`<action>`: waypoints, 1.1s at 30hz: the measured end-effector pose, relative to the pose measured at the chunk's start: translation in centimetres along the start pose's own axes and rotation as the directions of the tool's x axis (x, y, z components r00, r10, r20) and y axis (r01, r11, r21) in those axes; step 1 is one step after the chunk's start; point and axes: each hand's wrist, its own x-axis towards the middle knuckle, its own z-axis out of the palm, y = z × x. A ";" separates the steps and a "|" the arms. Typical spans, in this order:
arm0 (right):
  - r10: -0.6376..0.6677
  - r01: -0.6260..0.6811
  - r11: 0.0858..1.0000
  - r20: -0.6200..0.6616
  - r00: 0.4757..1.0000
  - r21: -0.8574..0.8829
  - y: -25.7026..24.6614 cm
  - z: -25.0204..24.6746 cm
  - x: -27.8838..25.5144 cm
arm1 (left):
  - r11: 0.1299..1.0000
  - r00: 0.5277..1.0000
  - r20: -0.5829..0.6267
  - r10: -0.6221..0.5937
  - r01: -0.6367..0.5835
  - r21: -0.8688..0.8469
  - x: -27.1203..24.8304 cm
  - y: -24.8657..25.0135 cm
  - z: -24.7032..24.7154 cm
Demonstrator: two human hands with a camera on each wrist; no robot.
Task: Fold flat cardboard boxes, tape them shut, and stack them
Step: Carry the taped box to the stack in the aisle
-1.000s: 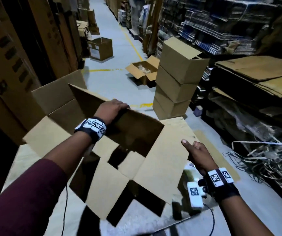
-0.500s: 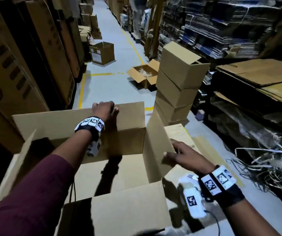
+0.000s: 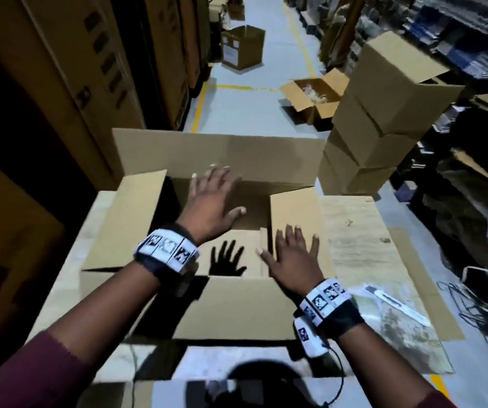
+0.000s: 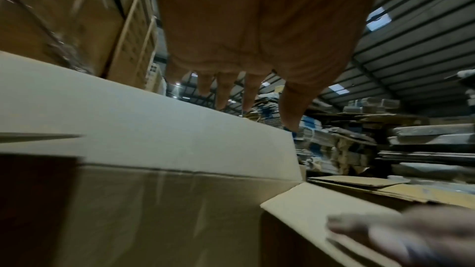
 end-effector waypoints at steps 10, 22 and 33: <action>-0.051 0.105 0.990 -0.466 0.884 0.090 0.2 -0.4 1.7 | 0.969 0.965 0.109 -0.237 0.228 0.092 -12.8 -10.1 4.0; -0.482 0.446 0.849 -0.067 0.874 -0.285 -2.8 3.1 -7.3 | 0.936 0.960 0.191 0.204 -0.248 0.249 -19.1 -4.6 7.5; -0.654 0.592 0.749 -0.195 0.731 -0.297 -2.3 -4.4 -8.8 | 0.938 0.929 -0.131 0.347 -0.343 0.051 -17.6 -5.9 -0.8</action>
